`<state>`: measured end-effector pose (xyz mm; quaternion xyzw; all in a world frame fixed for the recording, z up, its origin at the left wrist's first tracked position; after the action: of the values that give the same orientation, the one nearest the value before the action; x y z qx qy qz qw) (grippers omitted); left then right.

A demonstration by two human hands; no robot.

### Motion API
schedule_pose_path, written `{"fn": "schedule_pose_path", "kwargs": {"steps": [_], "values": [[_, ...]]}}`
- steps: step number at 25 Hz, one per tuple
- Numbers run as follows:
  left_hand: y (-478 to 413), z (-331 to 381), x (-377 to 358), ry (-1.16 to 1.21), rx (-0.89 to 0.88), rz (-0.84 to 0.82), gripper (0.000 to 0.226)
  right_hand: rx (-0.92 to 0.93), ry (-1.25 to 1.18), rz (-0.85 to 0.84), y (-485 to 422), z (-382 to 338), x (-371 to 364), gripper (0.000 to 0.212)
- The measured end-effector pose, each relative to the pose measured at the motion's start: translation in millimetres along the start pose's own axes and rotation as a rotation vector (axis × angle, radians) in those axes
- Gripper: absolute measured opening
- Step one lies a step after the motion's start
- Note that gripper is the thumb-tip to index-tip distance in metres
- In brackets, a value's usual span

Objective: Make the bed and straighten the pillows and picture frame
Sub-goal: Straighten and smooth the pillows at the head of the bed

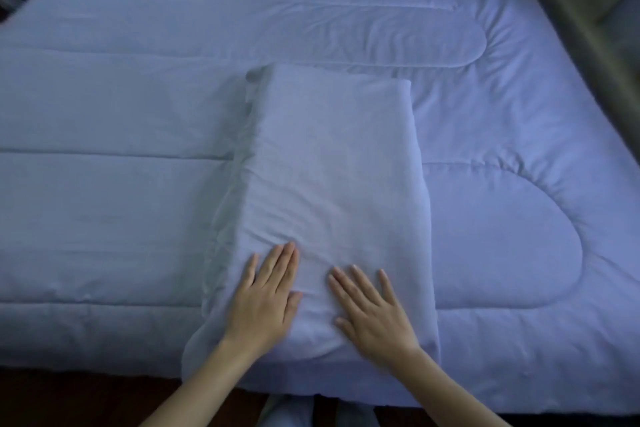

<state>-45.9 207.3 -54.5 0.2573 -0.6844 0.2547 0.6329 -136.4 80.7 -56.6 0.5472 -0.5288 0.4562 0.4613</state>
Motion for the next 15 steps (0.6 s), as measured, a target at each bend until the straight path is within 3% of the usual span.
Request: {"fn": "schedule_pose_path", "kwargs": {"steps": [4, 6, 8, 9, 11, 15], "values": [[-37, -42, 25, 0.008, 0.258, 0.091, 0.060, -0.682, -0.154, 0.145, -25, 99, 21, 0.059], [-75, -33, 35, 0.060, 0.208, 0.136, 0.059, -0.539, -0.154, 0.189, -71, 93, 30, 0.058], [-115, -25, 25, 0.129, 0.167, 0.040, 0.059, -0.255, -0.112, 0.027, -115, 61, 18, 0.055], [-132, -26, 14, 0.112, 0.147, -0.032, 0.059, -0.205, -0.105, -0.038, -128, 59, 14, 0.054], [-157, -43, -8, 0.041, 0.137, -0.075, 0.061, -0.304, -0.103, -0.009, -146, 100, 12, 0.052], [-188, -97, -19, 0.117, 0.322, -0.045, 0.063, -0.586, -0.289, 0.056, -157, 208, 21, 0.051]]}}
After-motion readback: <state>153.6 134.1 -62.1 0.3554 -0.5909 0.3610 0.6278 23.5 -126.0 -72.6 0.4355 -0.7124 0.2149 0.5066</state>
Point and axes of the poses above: each hand's wrist, its own y-axis away from the middle knuckle, its own x-axis out of the back of the hand, z = x × y, the point moved 8 cm from there along -y, towards the middle knuckle, and after that the axes turned 6 degrees about -y, right-handed, at the moved point
